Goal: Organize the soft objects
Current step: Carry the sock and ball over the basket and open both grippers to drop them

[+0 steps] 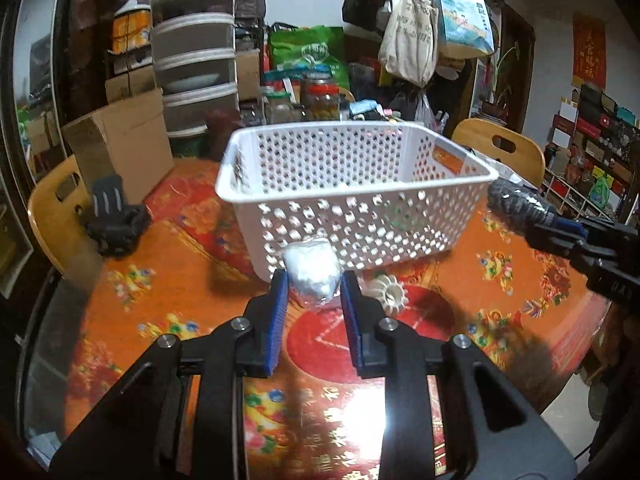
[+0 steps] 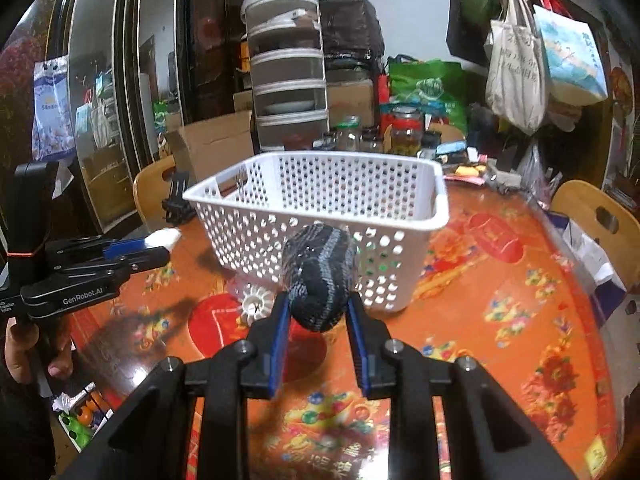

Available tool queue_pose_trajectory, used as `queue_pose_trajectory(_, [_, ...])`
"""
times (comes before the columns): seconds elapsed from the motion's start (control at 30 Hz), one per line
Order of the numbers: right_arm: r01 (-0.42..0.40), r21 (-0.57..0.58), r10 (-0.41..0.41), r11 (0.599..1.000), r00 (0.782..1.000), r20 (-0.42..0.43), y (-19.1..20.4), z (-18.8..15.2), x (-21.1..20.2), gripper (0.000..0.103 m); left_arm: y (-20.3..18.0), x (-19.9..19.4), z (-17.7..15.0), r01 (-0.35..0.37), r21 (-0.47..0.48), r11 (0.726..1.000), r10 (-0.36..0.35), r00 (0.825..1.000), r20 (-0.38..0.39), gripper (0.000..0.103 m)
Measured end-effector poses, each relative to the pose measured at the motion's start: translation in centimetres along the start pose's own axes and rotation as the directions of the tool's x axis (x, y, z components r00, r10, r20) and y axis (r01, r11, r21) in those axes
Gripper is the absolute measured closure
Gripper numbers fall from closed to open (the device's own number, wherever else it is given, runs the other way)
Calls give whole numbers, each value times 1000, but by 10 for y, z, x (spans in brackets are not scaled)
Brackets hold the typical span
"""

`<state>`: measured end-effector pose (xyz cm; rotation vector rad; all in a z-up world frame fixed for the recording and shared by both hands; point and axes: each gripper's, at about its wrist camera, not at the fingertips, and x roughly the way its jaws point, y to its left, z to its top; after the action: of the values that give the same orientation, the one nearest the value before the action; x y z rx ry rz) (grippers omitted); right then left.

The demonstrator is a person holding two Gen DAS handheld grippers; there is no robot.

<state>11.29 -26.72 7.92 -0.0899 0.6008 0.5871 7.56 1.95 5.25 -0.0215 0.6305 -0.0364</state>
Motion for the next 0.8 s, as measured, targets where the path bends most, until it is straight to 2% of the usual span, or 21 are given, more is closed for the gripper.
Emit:
queue_pose_trajectory(0.23, [21, 3, -21, 1000, 999, 43, -14, 37, -15, 77, 18, -20, 41, -15, -4, 1000, 16, 999, 48, 79])
queue_pose_trajectory(0.37, [51, -16, -51, 999, 998, 46, -21, 60, -13, 77, 29, -19, 70, -10, -18, 1000, 11, 998, 57, 79])
queue_pose_trajectory(0.63, [85, -24, -85, 996, 996, 0, -36, 97, 15, 77, 34, 12, 121, -28, 0, 1000, 28, 999, 36, 79])
queue_pose_trajectory(0.8, [104, -30, -105, 994, 994, -40, -44, 108, 39, 77, 30, 38, 138, -22, 12, 1000, 22, 1000, 12, 79])
